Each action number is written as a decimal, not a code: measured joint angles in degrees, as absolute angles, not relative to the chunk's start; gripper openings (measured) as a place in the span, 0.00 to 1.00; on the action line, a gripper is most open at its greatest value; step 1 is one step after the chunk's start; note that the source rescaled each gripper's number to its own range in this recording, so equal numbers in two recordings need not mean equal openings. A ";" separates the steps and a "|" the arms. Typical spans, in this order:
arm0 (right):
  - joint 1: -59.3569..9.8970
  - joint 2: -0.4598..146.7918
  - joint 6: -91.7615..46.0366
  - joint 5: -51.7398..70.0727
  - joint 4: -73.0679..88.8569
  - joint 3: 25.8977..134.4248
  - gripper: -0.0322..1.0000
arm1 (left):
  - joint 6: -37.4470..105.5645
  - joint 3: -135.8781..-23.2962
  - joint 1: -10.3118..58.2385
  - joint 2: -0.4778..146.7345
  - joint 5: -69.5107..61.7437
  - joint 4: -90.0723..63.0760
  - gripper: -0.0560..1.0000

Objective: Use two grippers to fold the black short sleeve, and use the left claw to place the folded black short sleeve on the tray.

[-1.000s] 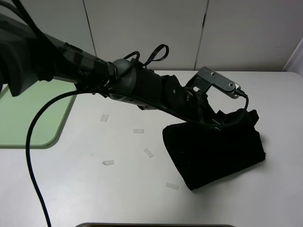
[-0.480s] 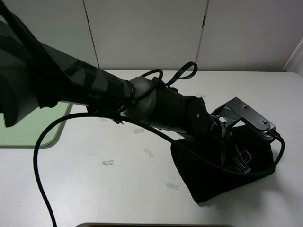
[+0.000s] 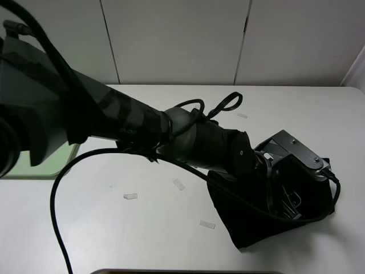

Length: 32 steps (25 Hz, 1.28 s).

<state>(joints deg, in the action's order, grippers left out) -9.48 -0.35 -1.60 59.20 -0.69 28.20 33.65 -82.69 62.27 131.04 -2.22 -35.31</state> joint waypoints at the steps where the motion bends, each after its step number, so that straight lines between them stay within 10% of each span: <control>1: -9.48 -0.35 -1.60 59.20 -0.69 28.20 1.00 | 33.65 -82.69 62.46 131.44 -2.09 -35.31 0.82; 32: -9.48 -0.35 -1.60 59.20 -0.69 28.20 1.00 | 33.29 -81.35 63.15 122.75 0.00 -30.72 0.81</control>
